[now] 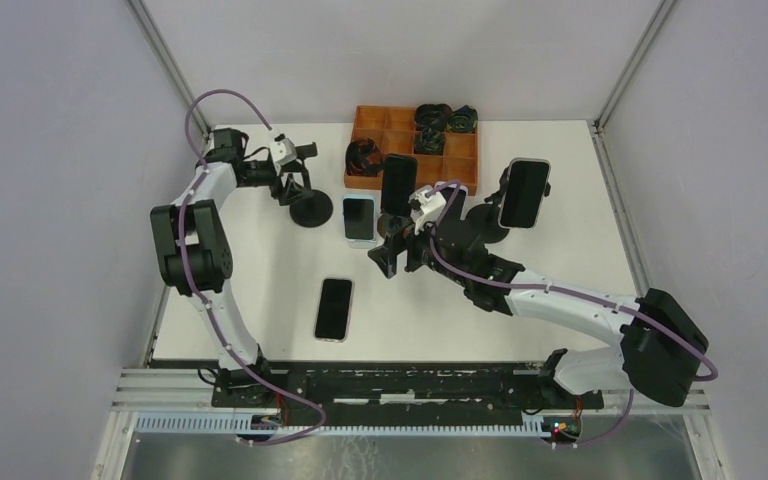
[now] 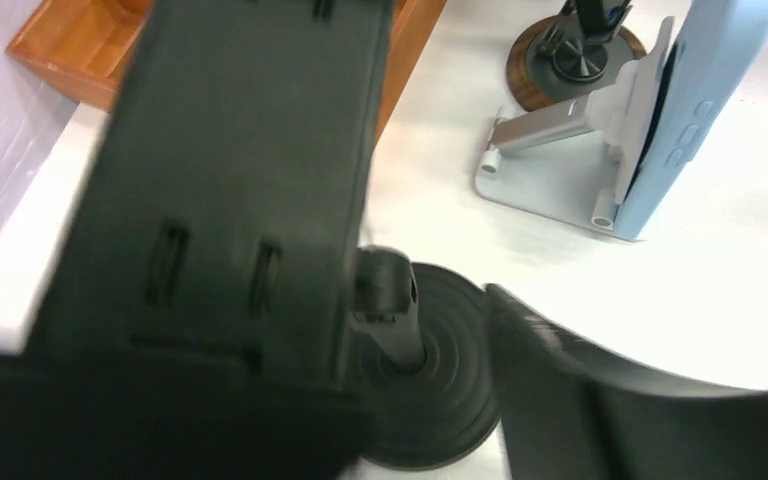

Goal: Remove the phone from the phone stand

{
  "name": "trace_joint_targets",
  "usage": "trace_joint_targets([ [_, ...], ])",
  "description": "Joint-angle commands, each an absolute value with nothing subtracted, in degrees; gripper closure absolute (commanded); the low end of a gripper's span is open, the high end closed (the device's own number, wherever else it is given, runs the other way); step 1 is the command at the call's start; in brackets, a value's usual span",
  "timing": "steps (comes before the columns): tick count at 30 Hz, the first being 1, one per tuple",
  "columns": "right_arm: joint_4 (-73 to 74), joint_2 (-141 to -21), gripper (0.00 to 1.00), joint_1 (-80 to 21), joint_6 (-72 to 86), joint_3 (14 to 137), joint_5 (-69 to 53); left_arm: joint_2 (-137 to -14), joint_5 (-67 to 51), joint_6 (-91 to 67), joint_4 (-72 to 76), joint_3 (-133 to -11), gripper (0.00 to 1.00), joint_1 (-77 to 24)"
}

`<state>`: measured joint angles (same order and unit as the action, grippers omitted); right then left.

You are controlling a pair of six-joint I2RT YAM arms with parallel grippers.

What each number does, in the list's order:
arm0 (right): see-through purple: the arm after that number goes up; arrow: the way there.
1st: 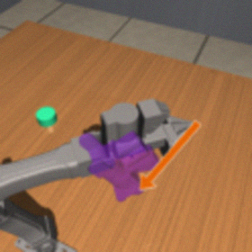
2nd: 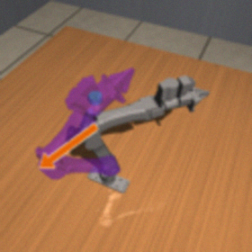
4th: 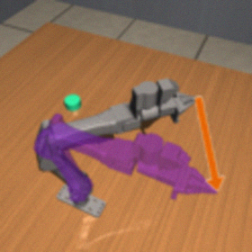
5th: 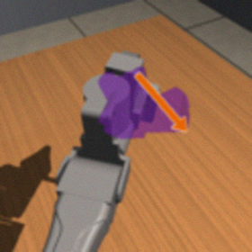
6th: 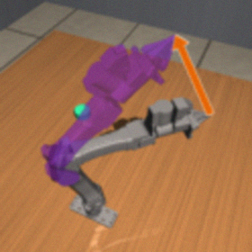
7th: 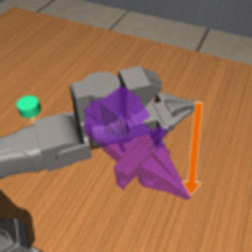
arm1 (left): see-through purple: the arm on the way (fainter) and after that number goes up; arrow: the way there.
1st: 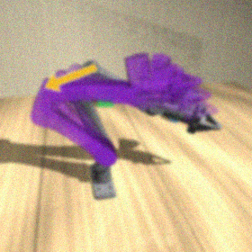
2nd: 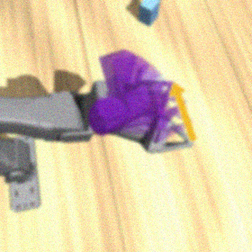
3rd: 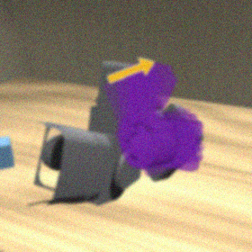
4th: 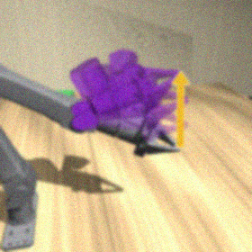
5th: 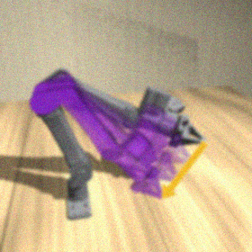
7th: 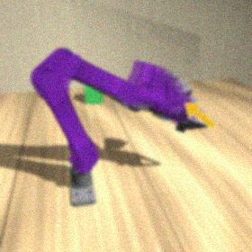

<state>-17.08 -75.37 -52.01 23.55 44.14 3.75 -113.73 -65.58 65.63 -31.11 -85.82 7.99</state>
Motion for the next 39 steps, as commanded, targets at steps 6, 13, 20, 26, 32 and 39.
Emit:
trace_joint_targets([
  [6,-18.92,-72.33,0.02,-51.52,22.47,43.68,5.16,-107.88,-62.92,70.91,-33.00,-84.04,0.00,11.51],
  [13,-17.59,-71.11,0.02,-51.07,21.55,43.90,5.80,-103.82,-64.14,69.80,-39.35,-83.83,0.00,15.42],
  [20,-18.43,-69.03,0.02,-47.57,23.21,42.07,1.52,-99.29,-65.92,80.56,-66.27,-83.78,0.00,18.12],
  [26,-22.34,-68.94,0.02,-42.28,27.84,39.90,-4.78,-93.91,-63.44,78.84,-71.16,-74.58,0.00,12.41],
  [32,-23.11,-68.20,0.02,-40.78,27.77,37.79,-5.80,-91.82,-57.63,53.58,-49.92,-70.22,0.00,2.02],
  [39,-21.36,-65.94,0.02,-40.87,26.07,37.53,-4.86,-95.26,-48.48,32.27,-27.79,-71.15,0.00,-5.74],
])
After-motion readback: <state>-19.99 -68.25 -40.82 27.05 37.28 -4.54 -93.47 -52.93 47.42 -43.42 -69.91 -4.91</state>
